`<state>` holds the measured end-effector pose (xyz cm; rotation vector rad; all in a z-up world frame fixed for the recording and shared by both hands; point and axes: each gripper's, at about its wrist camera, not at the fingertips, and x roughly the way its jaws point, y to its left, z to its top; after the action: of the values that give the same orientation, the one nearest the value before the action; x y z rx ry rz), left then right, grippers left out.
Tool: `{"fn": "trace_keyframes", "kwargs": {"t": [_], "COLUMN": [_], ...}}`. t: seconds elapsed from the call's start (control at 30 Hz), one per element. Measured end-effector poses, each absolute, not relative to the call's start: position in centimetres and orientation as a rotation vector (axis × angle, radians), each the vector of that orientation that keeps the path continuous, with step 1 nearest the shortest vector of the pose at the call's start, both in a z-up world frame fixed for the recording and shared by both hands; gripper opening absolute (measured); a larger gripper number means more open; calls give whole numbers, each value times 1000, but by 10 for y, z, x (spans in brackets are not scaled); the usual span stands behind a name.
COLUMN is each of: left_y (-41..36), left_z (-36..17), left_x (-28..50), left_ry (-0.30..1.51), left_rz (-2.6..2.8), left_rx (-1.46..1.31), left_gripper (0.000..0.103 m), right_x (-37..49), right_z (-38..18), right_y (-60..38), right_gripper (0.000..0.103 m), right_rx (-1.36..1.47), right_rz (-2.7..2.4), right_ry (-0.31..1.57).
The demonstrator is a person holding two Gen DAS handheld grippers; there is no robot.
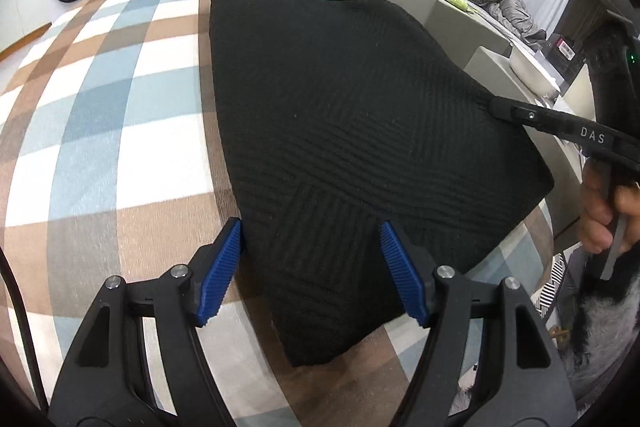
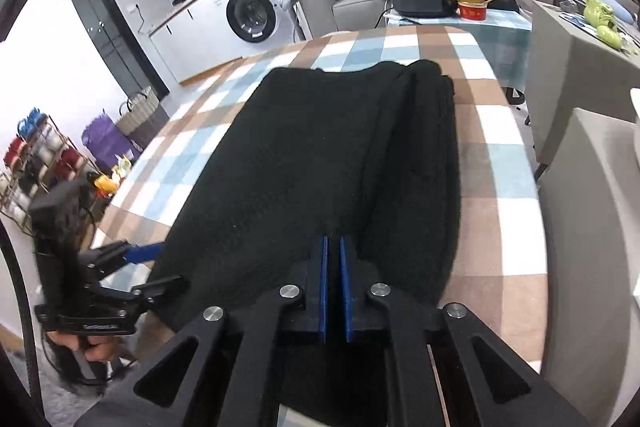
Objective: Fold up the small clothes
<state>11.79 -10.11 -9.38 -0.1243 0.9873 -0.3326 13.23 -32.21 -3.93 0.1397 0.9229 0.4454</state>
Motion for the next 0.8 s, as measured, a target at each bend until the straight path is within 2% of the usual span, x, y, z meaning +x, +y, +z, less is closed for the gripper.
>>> {"fn": "trace_keyframes", "kwargs": {"t": [0.1, 0.13, 0.17, 0.2, 0.27, 0.3, 0.37, 0.43, 0.5, 0.67, 0.73, 0.8], "left_y": [-98, -97, -95, -93, -92, -92, -92, -93, -94, -93, -92, -90], "left_z": [-93, -93, -93, -92, -90, -90, -91, -93, -93, -92, -91, -89], "left_x": [113, 112, 112, 112, 112, 113, 114, 115, 115, 116, 118, 122], "left_ry": [983, 985, 987, 989, 988, 989, 993, 995, 996, 999, 1002, 998], "left_rz": [-331, -331, -331, -329, -329, -327, -327, -325, -319, -313, -312, -305], "left_rx": [-122, -125, -130, -137, -139, -138, -138, -134, -131, -133, -139, -142], "left_gripper": [69, 69, 69, 69, 69, 69, 69, 69, 69, 69, 69, 69], "right_x": [136, 134, 132, 130, 125, 122, 122, 120, 116, 106, 105, 104], "right_z": [-61, -62, -61, -59, -56, -57, -64, -63, -56, -61, -64, -61], "right_y": [-326, -330, -334, -337, -340, -338, -332, -327, -322, -325, -329, -332], "right_gripper": [6, 9, 14, 25, 39, 40, 39, 31, 10, 9, 12, 25], "right_rx": [128, 170, 213, 249, 291, 278, 244, 208, 169, 121, 144, 169], "right_rz": [390, 400, 418, 438, 477, 480, 464, 440, 437, 394, 388, 394], "right_ry": [1001, 989, 985, 985, 963, 962, 975, 959, 934, 945, 949, 931]}}
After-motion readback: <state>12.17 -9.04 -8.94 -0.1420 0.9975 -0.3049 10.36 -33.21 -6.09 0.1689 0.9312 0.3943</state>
